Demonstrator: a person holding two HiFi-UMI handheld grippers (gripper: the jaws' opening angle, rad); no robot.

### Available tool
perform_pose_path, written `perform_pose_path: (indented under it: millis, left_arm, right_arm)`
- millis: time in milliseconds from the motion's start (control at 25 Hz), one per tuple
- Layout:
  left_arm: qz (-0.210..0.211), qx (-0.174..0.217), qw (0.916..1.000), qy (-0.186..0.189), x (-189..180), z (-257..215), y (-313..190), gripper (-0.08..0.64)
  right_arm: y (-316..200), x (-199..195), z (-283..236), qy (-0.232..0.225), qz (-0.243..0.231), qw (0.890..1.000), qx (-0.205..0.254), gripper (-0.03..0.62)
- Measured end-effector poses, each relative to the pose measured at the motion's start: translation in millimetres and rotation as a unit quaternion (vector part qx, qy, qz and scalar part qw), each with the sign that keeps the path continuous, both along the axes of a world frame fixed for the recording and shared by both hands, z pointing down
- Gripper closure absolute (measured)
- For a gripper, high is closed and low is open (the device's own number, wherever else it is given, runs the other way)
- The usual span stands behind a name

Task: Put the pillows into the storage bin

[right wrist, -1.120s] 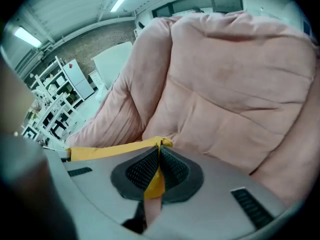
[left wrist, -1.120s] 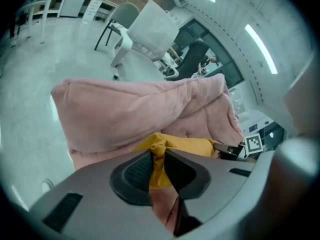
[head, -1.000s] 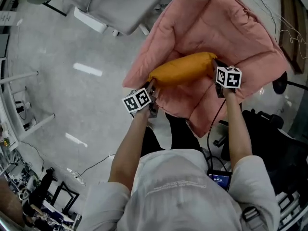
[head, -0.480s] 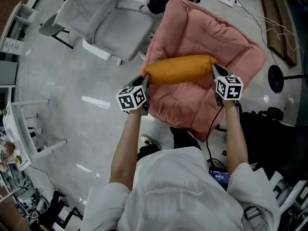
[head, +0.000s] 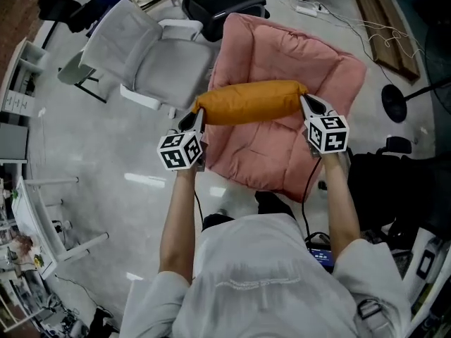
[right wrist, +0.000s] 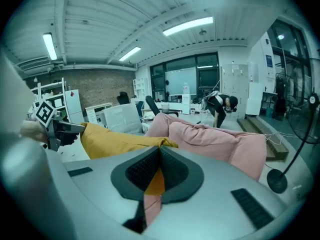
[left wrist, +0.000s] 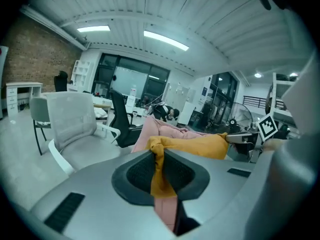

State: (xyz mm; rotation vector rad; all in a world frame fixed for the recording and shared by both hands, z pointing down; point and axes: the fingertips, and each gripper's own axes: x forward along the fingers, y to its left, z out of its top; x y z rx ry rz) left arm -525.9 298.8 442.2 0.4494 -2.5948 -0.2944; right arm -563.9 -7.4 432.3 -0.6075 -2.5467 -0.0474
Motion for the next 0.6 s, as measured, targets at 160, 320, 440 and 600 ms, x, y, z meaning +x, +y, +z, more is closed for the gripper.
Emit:
perform_pose_path:
  millis: [160, 320, 440, 600]
  left_arm:
    - [0.053, 0.005, 0.9985, -0.011, 19, -9, -4, 0.503]
    - [0.132, 0.012, 0.9909, -0.023, 39, -20, -29, 0.505]
    - [0.187, 0.008, 0.9818, -0.032, 61, -25, -43, 0.506]
    - [0.255, 0.011, 0.9665, -0.032, 100, -28, -66, 0.508]
  right_arm:
    - [-6, 46, -15, -0.015, 0.050, 0.999, 0.002, 0.561]
    - [-27, 116, -24, -0.022, 0.123, 0.992, 0.008, 0.560]
    - [-35, 172, -26, -0.023, 0.176, 0.984, 0.008, 0.561]
    - [-41, 258, -22, -0.009, 0.242, 0.970, 0.008, 0.561]
